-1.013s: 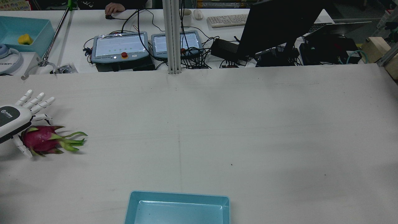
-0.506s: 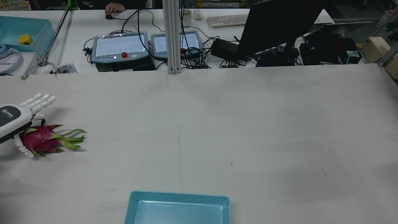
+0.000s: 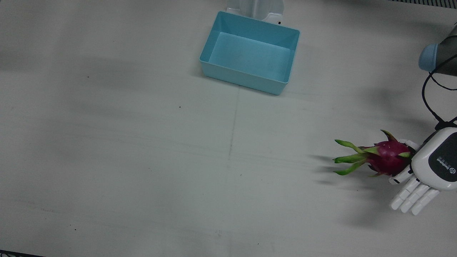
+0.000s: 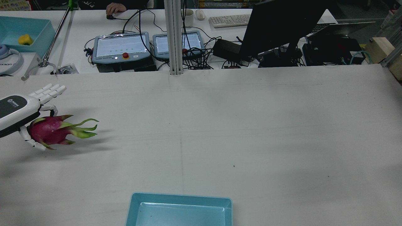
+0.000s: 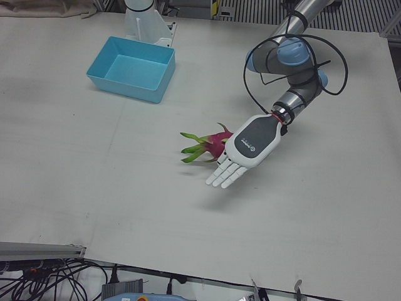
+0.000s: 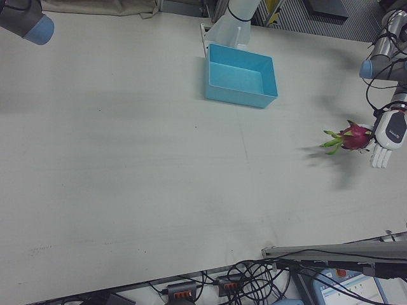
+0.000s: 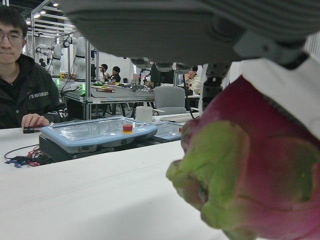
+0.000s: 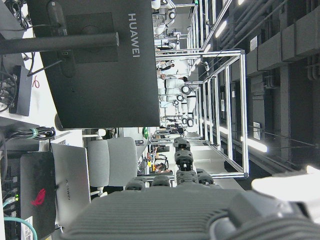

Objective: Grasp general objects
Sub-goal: 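Lift the dragon fruit off the table with the left hand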

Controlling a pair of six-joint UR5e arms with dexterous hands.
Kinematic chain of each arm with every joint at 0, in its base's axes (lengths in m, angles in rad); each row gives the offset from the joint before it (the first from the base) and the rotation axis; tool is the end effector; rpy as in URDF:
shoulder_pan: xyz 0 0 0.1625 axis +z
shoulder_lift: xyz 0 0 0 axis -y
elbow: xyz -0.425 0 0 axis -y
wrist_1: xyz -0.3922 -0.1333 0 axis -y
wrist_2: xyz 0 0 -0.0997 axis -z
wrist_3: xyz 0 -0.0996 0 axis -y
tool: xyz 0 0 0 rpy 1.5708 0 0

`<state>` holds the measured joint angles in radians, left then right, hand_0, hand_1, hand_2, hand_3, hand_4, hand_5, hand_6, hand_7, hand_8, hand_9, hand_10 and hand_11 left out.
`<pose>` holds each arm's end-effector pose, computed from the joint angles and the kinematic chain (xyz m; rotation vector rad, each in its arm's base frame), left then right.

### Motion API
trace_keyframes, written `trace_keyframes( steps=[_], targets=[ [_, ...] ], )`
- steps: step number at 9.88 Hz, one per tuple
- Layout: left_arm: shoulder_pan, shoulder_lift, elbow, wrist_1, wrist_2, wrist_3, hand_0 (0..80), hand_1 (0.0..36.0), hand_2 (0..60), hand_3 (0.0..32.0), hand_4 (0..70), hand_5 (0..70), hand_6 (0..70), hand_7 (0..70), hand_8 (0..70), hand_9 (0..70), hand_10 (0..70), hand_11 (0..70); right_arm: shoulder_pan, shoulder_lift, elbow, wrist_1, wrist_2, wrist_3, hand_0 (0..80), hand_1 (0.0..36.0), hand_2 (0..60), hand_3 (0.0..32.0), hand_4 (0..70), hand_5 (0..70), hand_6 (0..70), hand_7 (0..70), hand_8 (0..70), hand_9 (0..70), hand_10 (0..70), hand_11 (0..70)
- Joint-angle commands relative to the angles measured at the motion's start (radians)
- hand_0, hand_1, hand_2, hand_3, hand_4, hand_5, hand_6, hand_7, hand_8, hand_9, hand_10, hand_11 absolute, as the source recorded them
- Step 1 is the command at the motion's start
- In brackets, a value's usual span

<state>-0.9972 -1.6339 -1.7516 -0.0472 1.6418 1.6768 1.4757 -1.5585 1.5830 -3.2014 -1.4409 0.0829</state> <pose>0.1822 -0.5147 0.5589 0.9514 1.6420 -0.5478 0.0988 -0.5041 0.6810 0.0462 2.1269 -2.1997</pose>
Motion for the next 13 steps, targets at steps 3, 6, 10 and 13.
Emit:
trace_keyframes(
  steps=[3,6,10,13],
  targets=[
    [0.003,-0.018,-0.167,0.196,0.105,-0.219,49.8,26.0,51.6,0.0,52.0,64.4,0.0,8.2,0.0,0.2,0.0,0.0,0.0,0.0,0.0,0.0,-0.001,0.0,0.0,0.0,0.0,0.0,0.0,0.0,0.0,0.0,0.0,0.0,0.0,0.0],
    [-0.005,-0.006,-0.166,0.196,0.191,-0.479,51.2,28.6,57.0,0.0,55.0,65.1,0.0,11.0,0.0,0.8,0.0,0.0,0.0,0.0,0.0,0.0,-0.001,0.0,0.0,0.0,0.0,0.0,0.0,0.0,0.0,0.0,0.0,0.0,0.0,0.0],
    [-0.005,-0.003,-0.222,0.208,0.277,-0.771,57.8,36.0,60.0,0.0,70.0,70.0,3.1,16.2,0.0,1.8,0.0,0.0,0.0,0.0,0.0,0.0,-0.001,0.0,0.0,0.0,0.0,0.0,0.0,0.0,0.0,0.0,0.0,0.0,0.0,0.0],
    [0.005,-0.003,-0.316,0.286,0.331,-0.806,59.7,36.0,60.0,0.0,70.0,70.0,6.1,19.5,0.2,2.5,0.0,0.0,0.0,0.0,0.0,0.0,0.0,0.0,0.0,0.0,0.0,0.0,0.0,0.0,0.0,0.0,0.0,0.0,0.0,0.0]
  ],
)
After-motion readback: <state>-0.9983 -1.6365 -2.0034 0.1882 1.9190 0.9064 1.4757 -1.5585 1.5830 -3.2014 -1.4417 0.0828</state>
